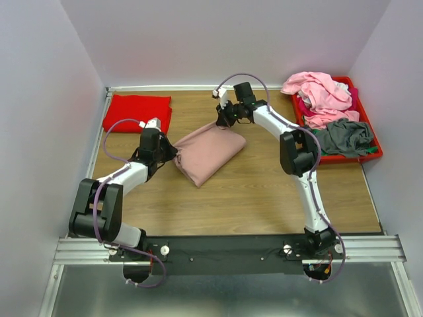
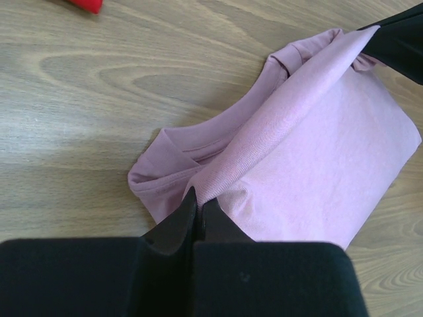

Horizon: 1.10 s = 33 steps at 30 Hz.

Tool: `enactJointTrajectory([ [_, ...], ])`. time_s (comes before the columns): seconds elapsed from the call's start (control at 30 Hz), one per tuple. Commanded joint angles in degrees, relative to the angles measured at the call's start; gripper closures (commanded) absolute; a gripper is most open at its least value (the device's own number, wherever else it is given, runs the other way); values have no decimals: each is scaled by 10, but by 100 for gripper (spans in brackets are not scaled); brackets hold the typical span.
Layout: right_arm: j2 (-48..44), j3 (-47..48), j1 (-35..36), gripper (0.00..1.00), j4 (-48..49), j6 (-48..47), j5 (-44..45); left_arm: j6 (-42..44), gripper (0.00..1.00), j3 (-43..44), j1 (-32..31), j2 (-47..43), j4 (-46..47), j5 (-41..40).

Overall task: Fold and stack the t-shirts
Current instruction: Fold the tshirt

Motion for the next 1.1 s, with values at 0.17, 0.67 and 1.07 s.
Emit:
enactJointTrajectory([
  [0.17, 54, 65, 2, 88, 15, 34, 48, -6, 100, -5, 14, 21, 3, -38],
  [0.67, 67, 103, 10, 90, 30, 134, 13, -25, 100, -37, 14, -30, 11, -68],
  [1.07, 90, 145, 45, 89, 75, 221, 96, -62, 100, -79, 16, -66, 12, -96],
])
